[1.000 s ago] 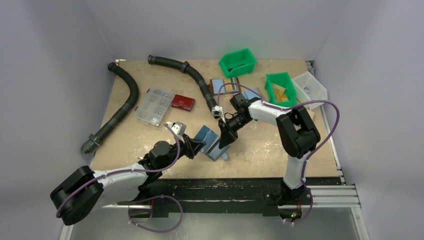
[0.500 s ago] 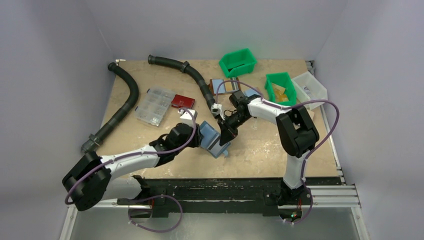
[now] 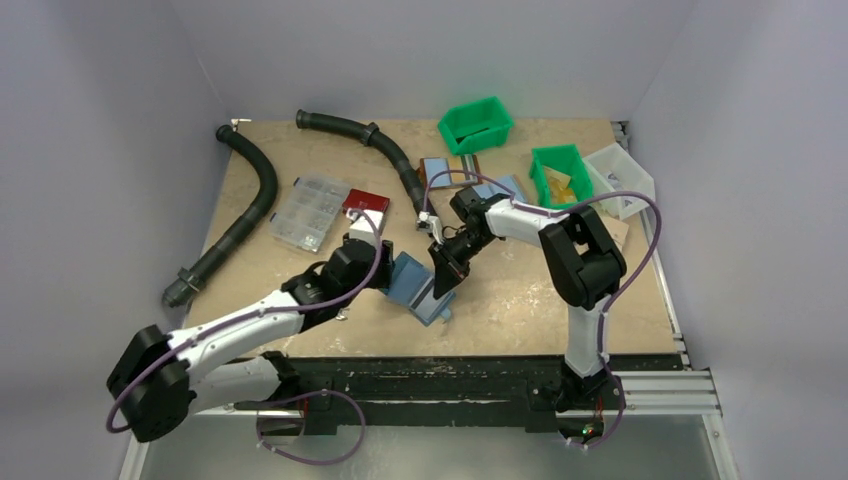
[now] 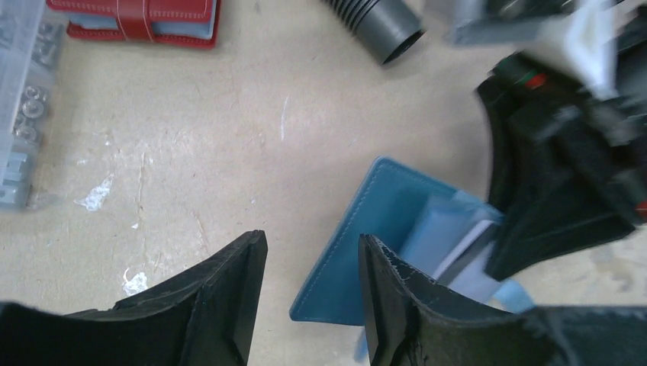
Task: Take the credit cards out of the card holder
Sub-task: Open the card holder at the center of the board.
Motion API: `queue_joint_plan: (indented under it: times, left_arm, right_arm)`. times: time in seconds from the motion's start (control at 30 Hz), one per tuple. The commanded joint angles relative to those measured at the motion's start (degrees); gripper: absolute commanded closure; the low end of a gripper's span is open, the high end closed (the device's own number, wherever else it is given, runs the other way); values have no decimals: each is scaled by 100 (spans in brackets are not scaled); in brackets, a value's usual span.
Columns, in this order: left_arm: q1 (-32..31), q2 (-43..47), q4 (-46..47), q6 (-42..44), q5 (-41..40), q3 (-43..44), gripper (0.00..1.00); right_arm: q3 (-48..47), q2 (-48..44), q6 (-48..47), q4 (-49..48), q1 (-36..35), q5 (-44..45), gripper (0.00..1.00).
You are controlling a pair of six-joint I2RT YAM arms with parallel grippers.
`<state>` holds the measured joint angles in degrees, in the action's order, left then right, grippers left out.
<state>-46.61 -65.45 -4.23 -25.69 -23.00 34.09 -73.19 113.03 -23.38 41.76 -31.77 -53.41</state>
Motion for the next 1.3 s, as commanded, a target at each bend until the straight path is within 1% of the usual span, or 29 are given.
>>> queue_joint_plan:
  times: [0.0, 0.17, 0.23, 0.27, 0.37, 0.4, 0.43, 0.53, 0.63, 0.7, 0.83, 0.9, 1.0, 1.17, 1.27]
  left_arm:
    - [28, 937, -91, 22, 615, 263, 48]
    - [28, 1621, 440, -459, 1989, 62, 47]
    - [22, 1739, 844, -907, 2530, -103, 47]
    - [21, 1738, 1062, -1171, 2853, -189, 47]
    - [-16, 1402, 2150, -1833, 3860, -518, 51]
    - [-138, 1225, 2480, -1907, 4079, -581, 53]
    - [-268, 1078, 2604, -1844, 4064, -586, 53]
    - [-1112, 652, 2284, -1287, 3449, -382, 53]
    - [-1478, 243, 2221, -1064, 3193, -284, 53]
    - [-1757, 3, 2322, -961, 2956, -290, 51]
    - [-2295, -581, 2497, -938, 2171, -185, 49]
    - [-2420, -874, 2394, -1046, 1525, -103, 49]
    - [-2449, -1110, 2208, -1326, 733, -110, 48]
    - [-2449, -1129, 1915, -1558, -192, -221, 47]
    - [-2445, -1089, 1845, -1613, -535, -307, 46]
  right_arm:
    - [-160, 128, 181, -54, -111, 104, 97]
    - [-161, 183, 312, -95, -144, 124, 96]
    - [-144, 192, 409, -146, -157, 120, 96]
    - [-136, 199, 451, -169, -161, 120, 96]
    - [-119, 240, 599, -220, -169, 96, 96]
    - [-115, 255, 654, -243, -171, 86, 96]
    - [-109, 269, 686, -251, -171, 85, 96]
    - [-84, 285, 766, -294, -170, 59, 95]
    - [-73, 344, 816, -317, -172, 38, 95]
    - [-73, 396, 825, -310, -170, 11, 95]
    - [-73, 444, 835, -309, -167, -18, 94]
    - [-73, 448, 835, -309, -170, -18, 94]
    - [-71, 443, 844, -311, -171, -13, 94]
    - [-64, 465, 843, -309, -164, -27, 94]
    - [-64, 477, 828, -293, -172, -29, 94]
